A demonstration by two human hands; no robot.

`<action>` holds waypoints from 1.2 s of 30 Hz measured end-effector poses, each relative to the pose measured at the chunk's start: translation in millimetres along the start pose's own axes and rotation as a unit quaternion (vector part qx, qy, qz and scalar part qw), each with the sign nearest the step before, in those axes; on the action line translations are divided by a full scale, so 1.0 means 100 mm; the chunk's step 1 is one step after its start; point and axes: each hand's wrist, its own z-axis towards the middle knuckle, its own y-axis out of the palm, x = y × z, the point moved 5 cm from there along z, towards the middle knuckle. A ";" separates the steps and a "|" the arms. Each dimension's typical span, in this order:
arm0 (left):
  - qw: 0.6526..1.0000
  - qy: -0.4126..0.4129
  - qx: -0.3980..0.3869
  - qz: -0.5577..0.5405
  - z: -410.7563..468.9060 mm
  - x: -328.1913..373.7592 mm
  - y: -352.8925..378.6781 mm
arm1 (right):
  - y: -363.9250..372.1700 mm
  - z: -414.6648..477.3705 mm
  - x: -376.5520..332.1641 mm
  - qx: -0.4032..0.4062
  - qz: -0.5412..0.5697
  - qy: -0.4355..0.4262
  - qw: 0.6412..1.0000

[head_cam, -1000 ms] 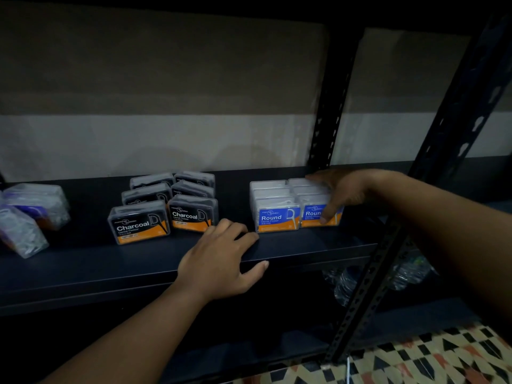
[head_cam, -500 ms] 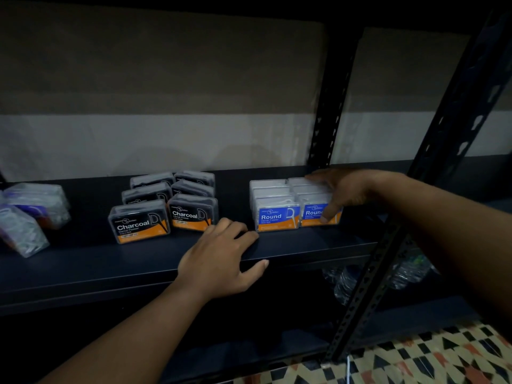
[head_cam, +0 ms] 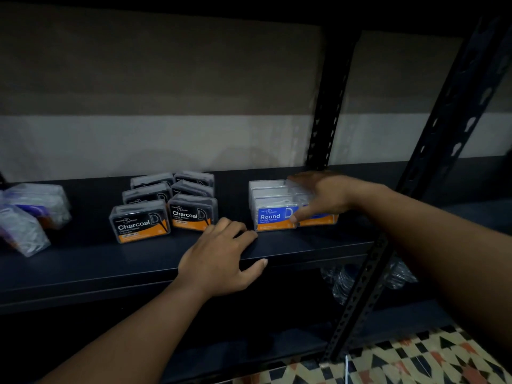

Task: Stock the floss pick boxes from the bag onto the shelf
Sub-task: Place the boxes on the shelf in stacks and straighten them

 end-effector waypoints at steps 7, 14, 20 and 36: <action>1.000 0.002 -0.006 0.000 -0.01 -0.01 0.00 | 0.05 0.06 0.02 -0.009 -0.027 -0.006 1.000; 1.000 0.008 -0.001 0.002 0.00 0.00 0.00 | 0.01 0.02 0.00 0.000 -0.016 -0.012 1.000; 1.000 0.017 0.019 0.013 -0.04 0.01 -0.01 | -0.13 -0.15 -0.20 0.050 -0.020 -0.031 0.998; 0.992 -0.058 0.113 0.003 -0.97 -0.52 -0.22 | -0.03 -0.15 -1.56 0.150 -0.008 -0.146 0.978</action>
